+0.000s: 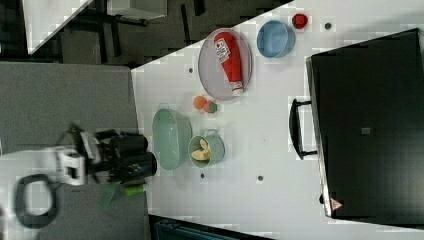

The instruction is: Pick Banana and place it in mug.

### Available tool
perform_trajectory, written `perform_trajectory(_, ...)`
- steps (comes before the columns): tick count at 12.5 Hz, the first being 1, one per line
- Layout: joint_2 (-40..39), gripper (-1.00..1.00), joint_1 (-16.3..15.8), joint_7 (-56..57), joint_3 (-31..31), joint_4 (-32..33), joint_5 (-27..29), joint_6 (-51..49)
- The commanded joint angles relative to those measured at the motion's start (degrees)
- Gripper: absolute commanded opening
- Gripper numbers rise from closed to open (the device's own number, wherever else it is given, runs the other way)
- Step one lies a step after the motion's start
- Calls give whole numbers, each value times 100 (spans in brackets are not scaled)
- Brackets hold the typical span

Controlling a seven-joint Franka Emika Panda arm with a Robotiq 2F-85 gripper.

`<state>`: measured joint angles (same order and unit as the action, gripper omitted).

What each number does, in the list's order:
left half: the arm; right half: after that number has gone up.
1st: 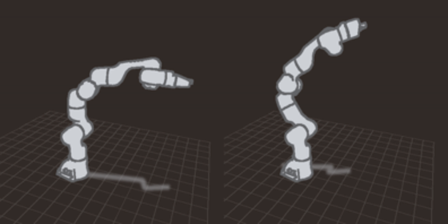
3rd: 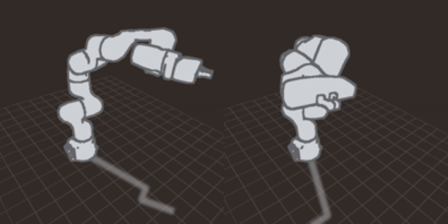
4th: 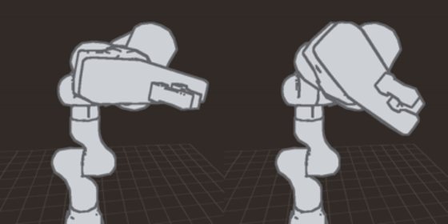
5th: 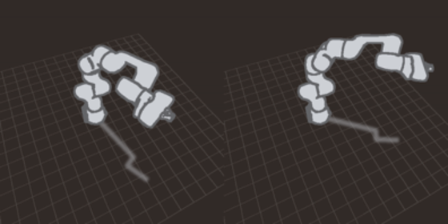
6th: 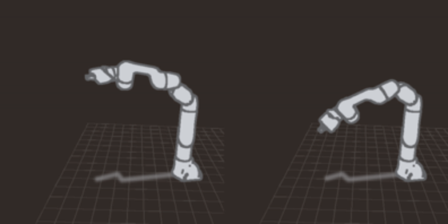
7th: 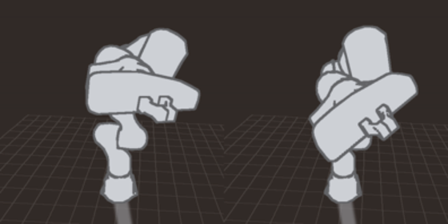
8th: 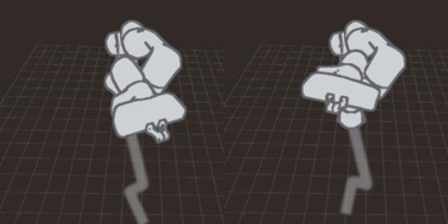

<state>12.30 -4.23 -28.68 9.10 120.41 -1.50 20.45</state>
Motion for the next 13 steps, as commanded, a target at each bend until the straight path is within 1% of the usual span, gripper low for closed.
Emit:
perform_trajectory(1,330,100,212,1241,-585,-538,115,-833)
perform_trajectory(2,448,100,215,1634,-917,-699,115,-1111)
perform_trajectory(4,548,100,218,2268,-1252,-743,115,-1235)
perform_trajectory(6,560,100,226,2413,-1497,-745,96,-1287)
perform_trajectory(9,537,100,218,2405,-1503,-755,38,-1365)
perform_trajectory(11,522,100,218,2395,-1448,-754,-165,-1396)
perform_trajectory(13,519,100,218,2395,-1429,-756,-215,-1332)
